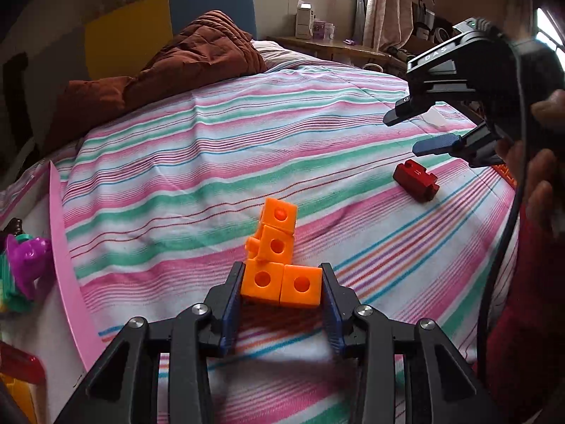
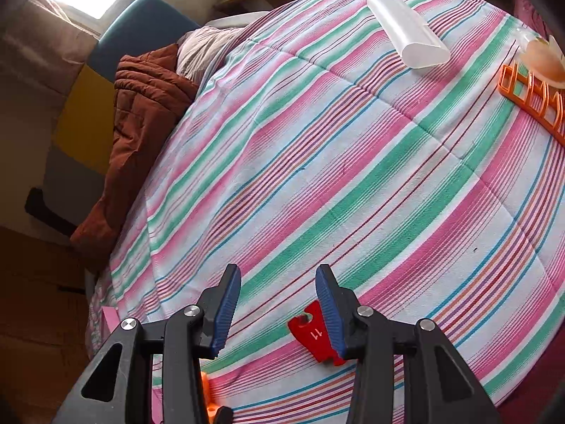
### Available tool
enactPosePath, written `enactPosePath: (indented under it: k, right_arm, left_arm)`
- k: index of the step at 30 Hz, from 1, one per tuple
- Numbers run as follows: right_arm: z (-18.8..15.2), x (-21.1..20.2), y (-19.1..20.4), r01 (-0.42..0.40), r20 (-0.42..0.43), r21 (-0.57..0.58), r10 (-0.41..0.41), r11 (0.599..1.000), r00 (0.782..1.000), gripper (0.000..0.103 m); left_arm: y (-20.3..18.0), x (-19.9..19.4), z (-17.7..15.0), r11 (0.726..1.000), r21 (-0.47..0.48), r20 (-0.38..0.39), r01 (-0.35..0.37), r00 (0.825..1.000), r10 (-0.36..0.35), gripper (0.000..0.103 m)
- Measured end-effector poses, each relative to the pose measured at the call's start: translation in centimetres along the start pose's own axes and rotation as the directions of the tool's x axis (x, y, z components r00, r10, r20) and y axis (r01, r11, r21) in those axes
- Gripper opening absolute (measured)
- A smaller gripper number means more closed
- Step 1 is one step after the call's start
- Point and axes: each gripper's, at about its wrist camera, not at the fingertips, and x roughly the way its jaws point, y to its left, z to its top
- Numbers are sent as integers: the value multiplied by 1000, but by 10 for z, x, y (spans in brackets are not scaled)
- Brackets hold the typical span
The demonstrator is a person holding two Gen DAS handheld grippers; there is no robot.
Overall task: Organize rigid objects
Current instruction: 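Grasp the red puzzle piece with the right gripper while the left gripper holds the orange blocks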
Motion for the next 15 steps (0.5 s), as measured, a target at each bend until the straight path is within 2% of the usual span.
enactPosePath:
  k: [4, 6, 8, 12, 14, 15]
  right_arm:
    - [-4, 4, 0, 58, -24, -19, -59, 998, 998, 47]
    - [-6, 7, 0, 96, -55, -32, -98, 995, 994, 57]
    - [-10, 9, 3, 123, -82, -55, -128, 991, 988, 58]
    - [-18, 15, 10, 186, -92, -129, -198, 974, 976, 59]
    - [-24, 20, 20, 232, -77, -212, -253, 949, 964, 60]
    - [-28, 23, 28, 257, -71, -277, -286, 926, 955, 46]
  left_arm:
    - [4, -9, -10, 1000, 1, 3, 7, 1000, -7, 41]
    - [5, -10, -12, 1000, 3, 6, 11, 1000, -11, 41]
    - [6, -13, -15, 1000, -3, 9, 21, 1000, -21, 41]
    - [8, -16, -19, 1000, -4, 18, 31, 999, -31, 41]
    - [9, -18, -22, 999, -7, 22, 35, 999, -35, 41]
    - [9, -20, -24, 999, -9, 24, 38, 999, -38, 41]
